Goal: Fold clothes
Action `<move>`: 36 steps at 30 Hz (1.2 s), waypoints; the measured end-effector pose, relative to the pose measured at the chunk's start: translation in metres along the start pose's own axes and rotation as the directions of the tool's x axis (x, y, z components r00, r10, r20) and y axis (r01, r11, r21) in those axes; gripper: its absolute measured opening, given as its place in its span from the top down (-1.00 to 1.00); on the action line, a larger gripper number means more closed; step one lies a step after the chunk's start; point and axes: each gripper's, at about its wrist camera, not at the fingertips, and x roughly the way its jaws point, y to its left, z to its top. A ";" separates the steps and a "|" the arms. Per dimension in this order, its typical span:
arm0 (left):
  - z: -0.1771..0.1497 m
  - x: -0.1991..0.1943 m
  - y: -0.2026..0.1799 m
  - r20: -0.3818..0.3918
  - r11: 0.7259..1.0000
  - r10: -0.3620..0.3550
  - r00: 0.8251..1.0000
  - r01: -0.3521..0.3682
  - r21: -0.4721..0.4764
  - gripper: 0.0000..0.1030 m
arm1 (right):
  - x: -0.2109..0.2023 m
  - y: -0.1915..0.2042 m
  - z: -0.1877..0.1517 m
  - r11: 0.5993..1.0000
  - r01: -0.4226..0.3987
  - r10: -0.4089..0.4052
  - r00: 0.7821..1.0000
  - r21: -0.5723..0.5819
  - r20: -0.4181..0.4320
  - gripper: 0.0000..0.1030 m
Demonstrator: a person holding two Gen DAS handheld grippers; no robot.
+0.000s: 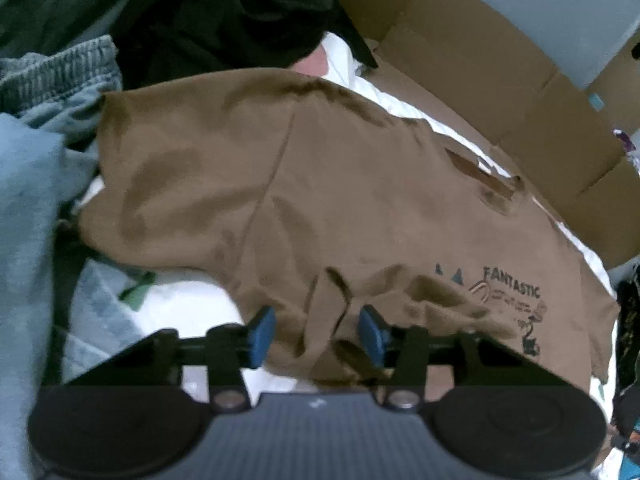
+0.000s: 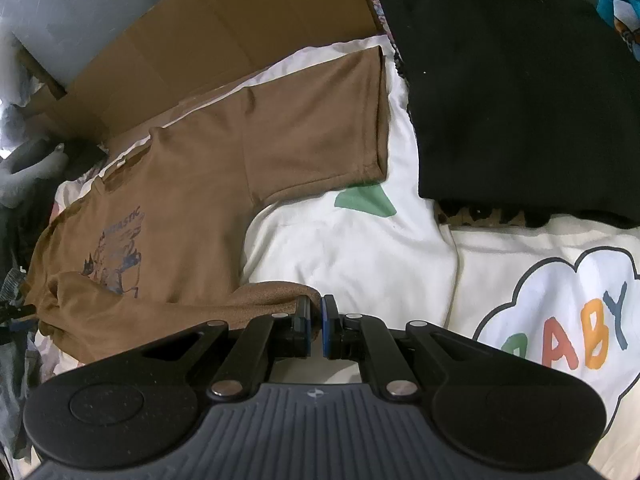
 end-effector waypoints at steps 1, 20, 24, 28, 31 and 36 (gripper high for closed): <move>0.002 0.000 -0.002 0.002 1.000 -0.007 1.000 0.007 0.001 0.14 | 0.000 0.000 0.000 1.000 -0.001 0.001 1.000 -0.001 -0.001 0.93; 0.005 0.014 -0.023 -0.085 0.995 -0.037 0.996 0.045 0.089 0.56 | 0.000 -0.002 -0.004 1.000 -0.025 0.025 0.999 0.019 -0.020 0.93; 0.006 0.020 -0.018 -0.101 0.997 -0.031 0.994 0.039 0.073 0.52 | 0.003 -0.003 -0.005 0.999 -0.024 0.025 0.999 0.024 -0.024 0.93; 0.005 0.033 -0.011 -0.117 0.998 -0.033 0.993 0.038 0.043 0.42 | 0.005 -0.002 -0.007 0.999 -0.021 0.022 0.999 0.026 -0.028 0.93; 0.001 0.038 -0.009 -0.124 0.998 -0.043 0.991 0.049 0.042 0.43 | 0.005 -0.003 -0.008 1.000 -0.020 0.021 0.999 0.024 -0.031 0.93; 0.000 0.034 -0.004 -0.131 0.998 -0.064 0.989 0.067 0.020 0.75 | 0.002 -0.005 -0.010 0.999 -0.031 0.032 0.999 0.034 -0.034 0.93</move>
